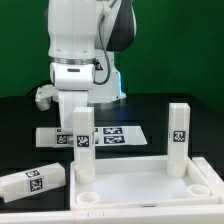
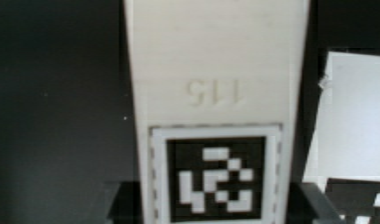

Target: Assemble desk

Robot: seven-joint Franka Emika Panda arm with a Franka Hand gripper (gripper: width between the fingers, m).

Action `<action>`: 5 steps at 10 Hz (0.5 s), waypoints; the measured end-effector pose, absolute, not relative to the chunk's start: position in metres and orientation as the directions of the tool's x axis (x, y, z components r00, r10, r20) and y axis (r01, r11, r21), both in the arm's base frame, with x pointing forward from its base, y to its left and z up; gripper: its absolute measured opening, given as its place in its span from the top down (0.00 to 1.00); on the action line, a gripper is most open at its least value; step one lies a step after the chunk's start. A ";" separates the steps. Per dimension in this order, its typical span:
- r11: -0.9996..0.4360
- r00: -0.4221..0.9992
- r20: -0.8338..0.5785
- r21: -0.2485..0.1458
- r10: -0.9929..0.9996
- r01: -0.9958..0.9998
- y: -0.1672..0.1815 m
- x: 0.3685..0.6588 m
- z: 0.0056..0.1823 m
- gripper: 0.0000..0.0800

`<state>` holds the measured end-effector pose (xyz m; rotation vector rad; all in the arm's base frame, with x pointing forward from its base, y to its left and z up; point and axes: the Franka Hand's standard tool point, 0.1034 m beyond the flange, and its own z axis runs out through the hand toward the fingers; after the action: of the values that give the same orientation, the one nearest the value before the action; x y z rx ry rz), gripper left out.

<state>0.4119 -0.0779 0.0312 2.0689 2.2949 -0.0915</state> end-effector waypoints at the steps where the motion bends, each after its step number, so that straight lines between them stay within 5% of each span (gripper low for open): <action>1: 0.175 -0.176 -0.081 -0.017 0.981 0.984 -0.079 0.411 0.031 0.64; 3: 0.467 -0.473 -0.061 -0.086 0.879 0.880 -0.092 0.395 0.020 0.64; 5: 0.589 -0.598 -0.026 -0.137 0.801 0.796 -0.103 0.383 0.014 0.64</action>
Offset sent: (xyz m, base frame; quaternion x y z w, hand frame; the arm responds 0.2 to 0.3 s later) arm -0.0248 -0.0106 -0.0196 0.0645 0.0594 -0.3333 0.9387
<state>0.3827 -0.1029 0.0135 1.4252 2.8343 -0.2145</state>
